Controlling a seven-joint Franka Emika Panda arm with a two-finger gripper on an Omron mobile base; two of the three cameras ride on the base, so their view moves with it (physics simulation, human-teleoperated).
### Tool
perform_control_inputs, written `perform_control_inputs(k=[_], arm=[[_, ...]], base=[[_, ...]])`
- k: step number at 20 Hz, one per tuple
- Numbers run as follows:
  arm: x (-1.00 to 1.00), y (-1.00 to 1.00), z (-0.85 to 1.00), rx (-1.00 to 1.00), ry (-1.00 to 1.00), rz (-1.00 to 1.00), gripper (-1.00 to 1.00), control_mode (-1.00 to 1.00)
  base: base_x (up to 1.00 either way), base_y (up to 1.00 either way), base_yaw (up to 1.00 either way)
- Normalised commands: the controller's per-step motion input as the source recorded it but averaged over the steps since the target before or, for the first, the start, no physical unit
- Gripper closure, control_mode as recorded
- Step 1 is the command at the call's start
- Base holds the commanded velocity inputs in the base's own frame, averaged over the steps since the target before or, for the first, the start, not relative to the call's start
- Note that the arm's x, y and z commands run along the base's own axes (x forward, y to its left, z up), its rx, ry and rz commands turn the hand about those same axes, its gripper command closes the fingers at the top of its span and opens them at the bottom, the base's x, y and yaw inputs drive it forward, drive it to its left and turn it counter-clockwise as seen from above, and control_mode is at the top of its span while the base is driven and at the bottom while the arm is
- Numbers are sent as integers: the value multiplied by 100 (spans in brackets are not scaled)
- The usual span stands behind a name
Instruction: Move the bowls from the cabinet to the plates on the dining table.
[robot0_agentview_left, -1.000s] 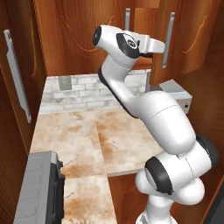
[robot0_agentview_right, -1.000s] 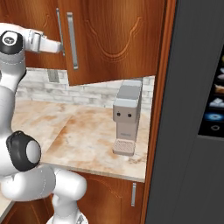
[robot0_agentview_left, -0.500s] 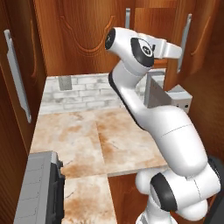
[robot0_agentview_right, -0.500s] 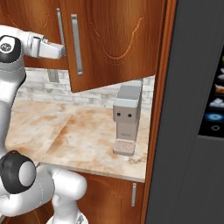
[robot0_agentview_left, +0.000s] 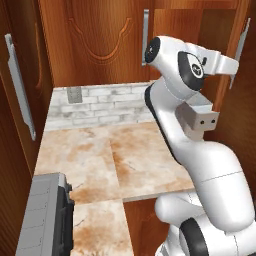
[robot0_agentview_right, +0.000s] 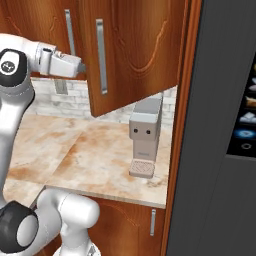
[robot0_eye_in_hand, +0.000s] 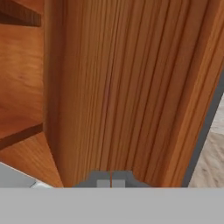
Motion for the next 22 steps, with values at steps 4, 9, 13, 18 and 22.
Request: perform_control_inputs(k=[4, 9, 13, 18, 22], arm=[[-56, -50, -3, 0, 0, -2, 100, -100], [-50, -49, -5, 0, 0, -2, 100, -100], [-42, -47, -5, 0, 0, -1, 100, -100], [-23, -41, -2, 0, 0, 0, 100, -100], [-7, -32, 0, 0, -1, 0, 100, -100]], base=[[0, 0, 0], [0, 0, 0], [0, 0, 0], [0, 0, 0], [0, 0, 0]])
